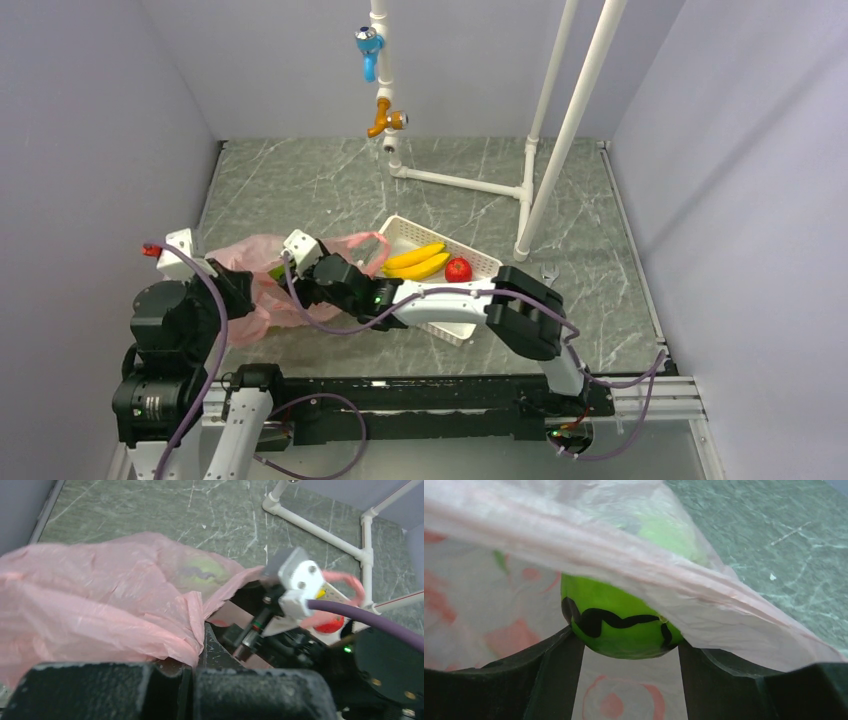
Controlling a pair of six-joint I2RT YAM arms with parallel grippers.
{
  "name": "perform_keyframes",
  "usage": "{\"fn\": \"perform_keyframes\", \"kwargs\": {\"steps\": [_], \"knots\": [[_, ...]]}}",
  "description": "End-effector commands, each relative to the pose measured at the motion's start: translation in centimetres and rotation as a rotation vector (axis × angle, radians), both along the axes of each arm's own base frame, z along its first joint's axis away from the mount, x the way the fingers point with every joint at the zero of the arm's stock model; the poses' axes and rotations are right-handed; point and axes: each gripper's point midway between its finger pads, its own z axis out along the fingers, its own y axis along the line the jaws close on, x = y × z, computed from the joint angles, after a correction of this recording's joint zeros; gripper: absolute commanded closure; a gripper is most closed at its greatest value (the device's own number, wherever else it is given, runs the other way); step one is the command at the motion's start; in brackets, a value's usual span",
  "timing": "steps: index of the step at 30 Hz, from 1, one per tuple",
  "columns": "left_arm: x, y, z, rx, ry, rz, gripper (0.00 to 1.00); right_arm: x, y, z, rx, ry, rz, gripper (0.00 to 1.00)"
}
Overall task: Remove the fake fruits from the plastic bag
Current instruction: Take out the fake fruit from the plastic bag.
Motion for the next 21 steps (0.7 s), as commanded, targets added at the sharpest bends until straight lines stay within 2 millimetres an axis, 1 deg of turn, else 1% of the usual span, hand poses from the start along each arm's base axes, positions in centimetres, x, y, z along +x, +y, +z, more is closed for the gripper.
{"fn": "perform_keyframes", "kwargs": {"steps": [1,4,7,11,13,15,19,21], "knots": [[1.2,0.5,-1.1,0.023,0.002,0.015,1.0,-0.7,-1.7,4.6,0.113,-0.004,-0.013,0.54],[1.5,1.6,-3.2,0.047,0.056,0.076,1.0,-1.5,-3.2,5.2,0.127,0.015,-0.003,0.54],[2.0,2.1,-4.3,0.061,0.076,0.102,1.0,-2.9,-4.3,5.3,0.138,0.037,0.053,0.54],[3.2,1.9,-4.0,0.06,0.052,0.083,1.0,-4.8,-5.6,4.9,0.154,0.076,0.121,0.54],[3.8,1.8,-3.7,0.059,0.04,0.079,1.0,-5.1,-6.3,4.7,0.148,0.086,0.124,0.55],[4.5,1.9,-3.5,0.063,0.029,0.083,1.0,-5.3,-6.9,4.9,0.143,0.091,0.122,0.54],[5.9,2.5,-4.4,0.083,0.056,0.112,1.0,-6.0,-8.4,5.8,0.149,0.11,0.121,0.54],[6.5,3.2,-5.1,0.095,0.079,0.15,1.0,-5.9,-9.6,6.3,0.145,0.109,0.094,0.54]]}}
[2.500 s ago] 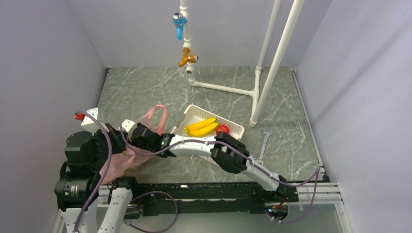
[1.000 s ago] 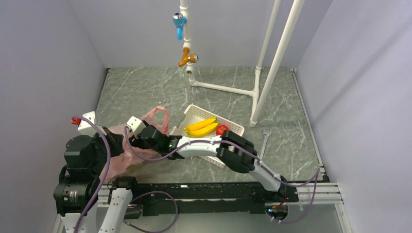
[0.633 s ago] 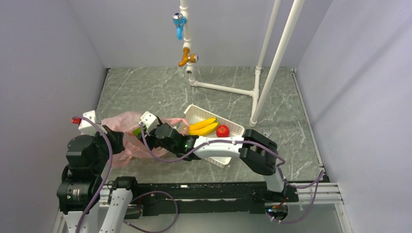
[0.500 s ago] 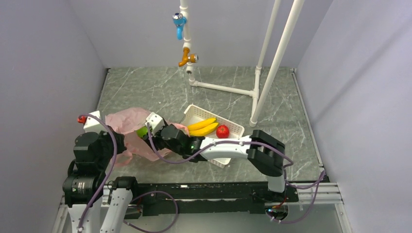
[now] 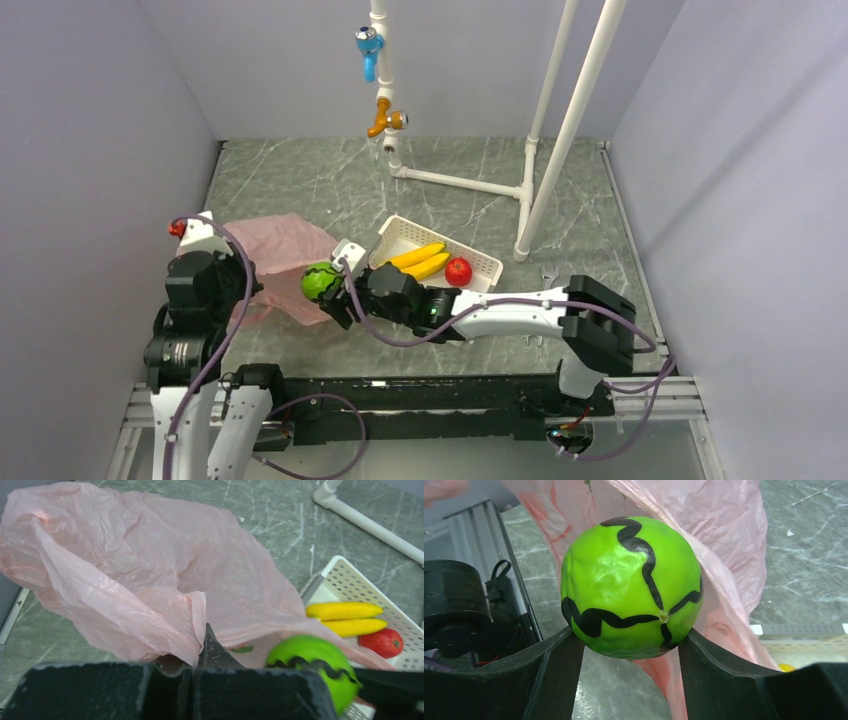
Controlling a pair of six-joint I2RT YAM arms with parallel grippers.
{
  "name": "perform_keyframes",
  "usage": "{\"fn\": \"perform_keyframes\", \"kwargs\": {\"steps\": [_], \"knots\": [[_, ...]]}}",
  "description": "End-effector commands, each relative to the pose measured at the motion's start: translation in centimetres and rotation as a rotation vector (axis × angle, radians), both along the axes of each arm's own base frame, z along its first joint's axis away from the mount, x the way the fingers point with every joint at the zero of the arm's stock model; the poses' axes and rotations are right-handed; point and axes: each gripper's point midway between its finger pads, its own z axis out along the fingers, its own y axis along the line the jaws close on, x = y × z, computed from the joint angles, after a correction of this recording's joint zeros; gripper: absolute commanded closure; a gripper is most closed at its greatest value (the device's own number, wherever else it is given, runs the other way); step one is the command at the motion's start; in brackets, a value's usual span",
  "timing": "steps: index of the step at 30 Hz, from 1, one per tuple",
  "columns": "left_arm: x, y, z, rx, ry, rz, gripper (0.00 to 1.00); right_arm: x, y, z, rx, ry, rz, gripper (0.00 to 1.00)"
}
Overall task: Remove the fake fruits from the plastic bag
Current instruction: Take out the fake fruit from the plastic bag, then place the fake fruit in the bin, then place the plastic bag at the center of the board.
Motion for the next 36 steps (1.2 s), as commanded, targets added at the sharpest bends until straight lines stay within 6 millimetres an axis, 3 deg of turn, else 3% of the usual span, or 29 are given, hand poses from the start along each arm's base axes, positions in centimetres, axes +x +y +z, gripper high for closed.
{"fn": "perform_keyframes", "kwargs": {"steps": [1,6,10,16,21,26,30,36], "knots": [[2.3,1.6,-0.2,0.051,-0.008,0.076,1.0,-0.3,-2.0,4.9,0.097,-0.004,-0.033,0.54],[3.2,3.0,-1.2,0.105,0.015,0.126,1.0,0.8,-7.2,4.9,0.033,-0.01,-0.151,0.54],[3.6,4.3,-1.5,0.155,0.041,0.185,1.0,1.4,-11.9,3.3,-0.028,0.005,-0.243,0.54],[5.0,3.8,-0.9,0.134,0.014,0.166,1.0,0.8,-14.3,4.1,-0.015,0.063,-0.252,0.53],[6.6,4.9,-0.9,0.171,0.057,0.214,1.0,3.4,-18.5,1.9,-0.096,0.072,-0.435,0.53],[9.6,4.6,-3.3,0.099,0.185,0.167,1.0,4.9,-23.1,-1.5,-0.147,0.171,-0.55,0.53],[11.3,5.4,-4.4,0.032,0.24,0.153,1.0,4.3,-24.4,-3.9,-0.212,0.235,-0.562,0.53],[11.1,8.0,-5.8,0.011,0.268,0.235,1.0,3.2,-25.2,-6.1,-0.269,0.316,-0.575,0.51]]}}
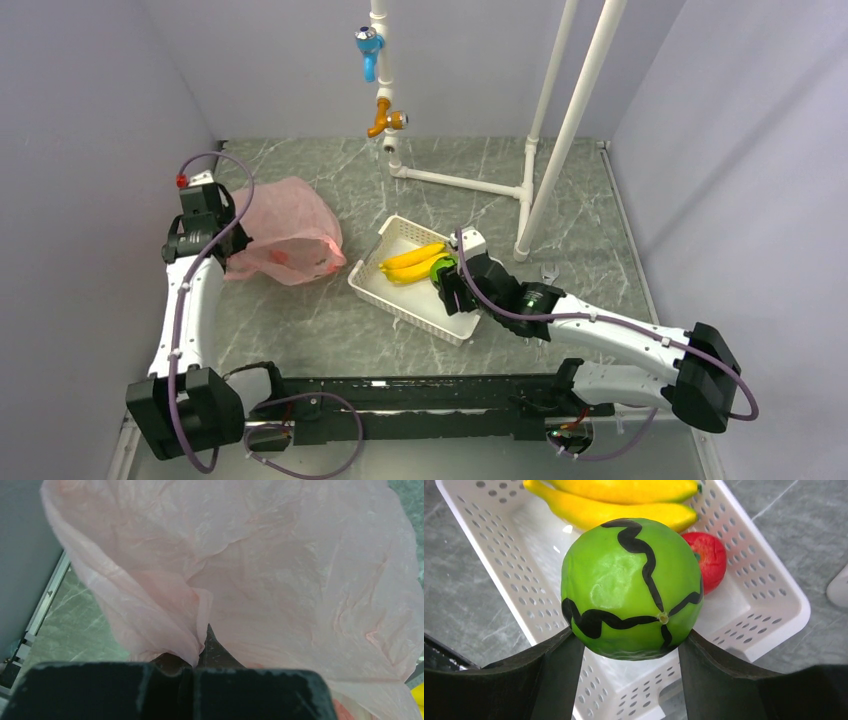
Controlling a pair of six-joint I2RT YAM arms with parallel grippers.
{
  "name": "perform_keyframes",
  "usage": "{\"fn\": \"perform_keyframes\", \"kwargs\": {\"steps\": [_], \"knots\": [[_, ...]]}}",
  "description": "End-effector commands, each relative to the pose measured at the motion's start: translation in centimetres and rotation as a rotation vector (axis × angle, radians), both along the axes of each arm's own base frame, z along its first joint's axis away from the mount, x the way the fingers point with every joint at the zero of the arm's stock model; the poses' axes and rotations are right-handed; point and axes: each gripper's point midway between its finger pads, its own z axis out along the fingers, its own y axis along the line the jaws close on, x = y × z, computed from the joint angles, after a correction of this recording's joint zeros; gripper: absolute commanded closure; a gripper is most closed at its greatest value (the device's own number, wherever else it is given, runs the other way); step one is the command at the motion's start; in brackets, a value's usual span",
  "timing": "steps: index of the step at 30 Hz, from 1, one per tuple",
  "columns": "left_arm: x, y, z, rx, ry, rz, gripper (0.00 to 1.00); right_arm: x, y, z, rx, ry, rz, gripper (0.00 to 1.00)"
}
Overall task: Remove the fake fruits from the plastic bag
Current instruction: Place the plastic bag at the center of the board.
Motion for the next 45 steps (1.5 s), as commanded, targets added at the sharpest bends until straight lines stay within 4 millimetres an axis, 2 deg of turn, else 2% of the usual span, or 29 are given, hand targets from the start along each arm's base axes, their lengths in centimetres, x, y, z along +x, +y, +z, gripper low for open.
{"fn": "perform_keyframes", "kwargs": {"steps": [1,4,5,12,15,18,21,26,30,34,37,42,45], "knots": [[0.6,1.0,1.9,-0.01,-0.095,0.018,1.0,-1.0,-0.6,-1.1,0.005,0.07,-0.022,0.5],[0.6,0.4,2.0,-0.031,-0.13,-0.016,0.98,-1.2,-0.3,-1.1,0.013,0.085,-0.013,0.46],[0.6,0.2,2.0,-0.035,-0.136,-0.025,0.93,-1.2,-0.3,-1.1,0.008,0.091,-0.012,0.45],[-0.1,-0.3,2.9,-0.031,-0.177,-0.044,0.24,-1.1,-0.2,-1.5,-0.014,0.109,-0.021,0.26],[-0.5,-1.0,4.8,-0.038,-0.233,-0.073,0.13,-1.2,0.2,-1.1,-0.002,0.116,-0.008,0.15],[-1.4,-1.8,7.2,-0.033,-0.308,-0.096,0.09,-1.2,0.5,-0.6,0.004,0.117,0.003,0.06],[-2.2,-3.3,9.5,-0.056,-0.391,-0.154,0.09,-1.1,0.4,0.3,0.011,0.1,0.004,0.05],[-3.4,-7.5,13.3,-0.161,-0.544,-0.318,0.1,-0.6,-0.3,3.6,0.037,0.027,-0.014,0.04],[-4.7,-10.9,16.9,-0.197,-0.669,-0.474,0.1,0.1,-2.0,7.0,0.063,-0.055,-0.079,0.03],[-6.7,-13.1,20.3,-0.199,-0.768,-0.577,0.1,0.6,-5.1,10.4,0.078,-0.156,-0.191,0.0],[-8.1,-13.2,22.2,-0.176,-0.814,-0.572,0.09,0.6,-7.4,13.0,0.092,-0.23,-0.248,0.0],[-8.8,-9.5,22.5,-0.065,-0.762,-0.372,0.07,-0.1,-10.7,16.8,0.128,-0.325,-0.307,0.0],[-9.6,-9.5,23.5,-0.024,-0.803,-0.381,0.07,-0.4,-12.9,18.5,0.135,-0.366,-0.363,0.0]]}}
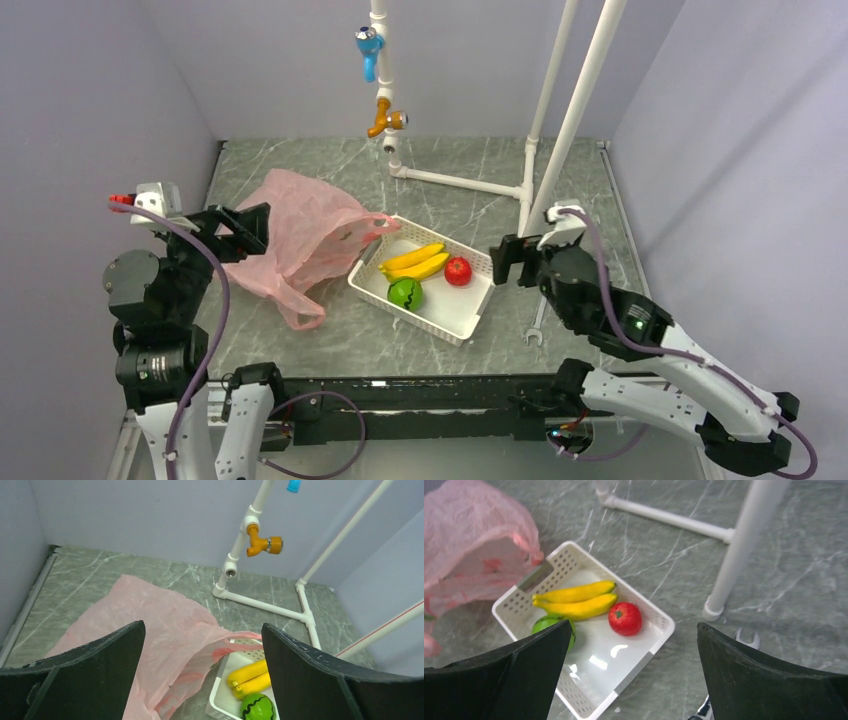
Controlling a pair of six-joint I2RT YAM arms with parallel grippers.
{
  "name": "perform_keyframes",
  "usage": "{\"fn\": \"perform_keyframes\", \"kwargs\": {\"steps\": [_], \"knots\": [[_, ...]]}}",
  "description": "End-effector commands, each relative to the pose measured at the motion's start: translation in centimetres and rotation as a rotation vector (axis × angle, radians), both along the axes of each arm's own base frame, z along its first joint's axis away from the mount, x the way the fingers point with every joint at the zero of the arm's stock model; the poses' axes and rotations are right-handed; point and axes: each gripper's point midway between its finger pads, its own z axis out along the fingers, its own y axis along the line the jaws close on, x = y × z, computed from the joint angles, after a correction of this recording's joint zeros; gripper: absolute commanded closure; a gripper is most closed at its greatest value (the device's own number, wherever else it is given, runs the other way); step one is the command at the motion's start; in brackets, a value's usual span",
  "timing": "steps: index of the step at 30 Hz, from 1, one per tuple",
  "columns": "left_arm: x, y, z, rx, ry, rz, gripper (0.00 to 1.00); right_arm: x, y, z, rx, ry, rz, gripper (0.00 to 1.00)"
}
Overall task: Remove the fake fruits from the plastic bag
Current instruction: Place the plastic bag at the center of the board, then reset both arms
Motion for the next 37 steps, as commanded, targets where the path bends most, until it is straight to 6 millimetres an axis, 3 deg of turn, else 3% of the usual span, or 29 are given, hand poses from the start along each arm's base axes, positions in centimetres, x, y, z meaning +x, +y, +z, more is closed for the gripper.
{"fn": "perform_keyframes", "kwargs": {"steps": [1,9,15,20,28,37], "knots": [[-1.1,1.1,0.8,0.043,-0.033,0.071,0.06,-0.3,-4.5,3.2,-0.027,-0.079,-0.134,0.0],[-3.0,-1.1,5.3,0.017,-0.166,-0.033,0.06,-1.5,-9.7,6.7,0.004,-0.169,-0.269,0.0],[-4.4,-1.1,6.7,0.018,-0.218,-0.019,0.06,-2.5,-12.6,9.5,0.019,-0.22,-0.331,0.0],[-3.9,-0.7,6.4,0.014,-0.206,-0.004,0.06,-3.1,-13.5,10.8,0.062,-0.248,-0.334,0.0],[-3.6,-0.8,5.6,0.012,-0.193,-0.009,0.05,-3.5,-14.0,11.1,0.096,-0.257,-0.333,0.0],[-3.1,-0.6,5.0,0.019,-0.179,-0.005,0.05,-4.2,-16.0,11.6,0.164,-0.285,-0.398,0.0]]}}
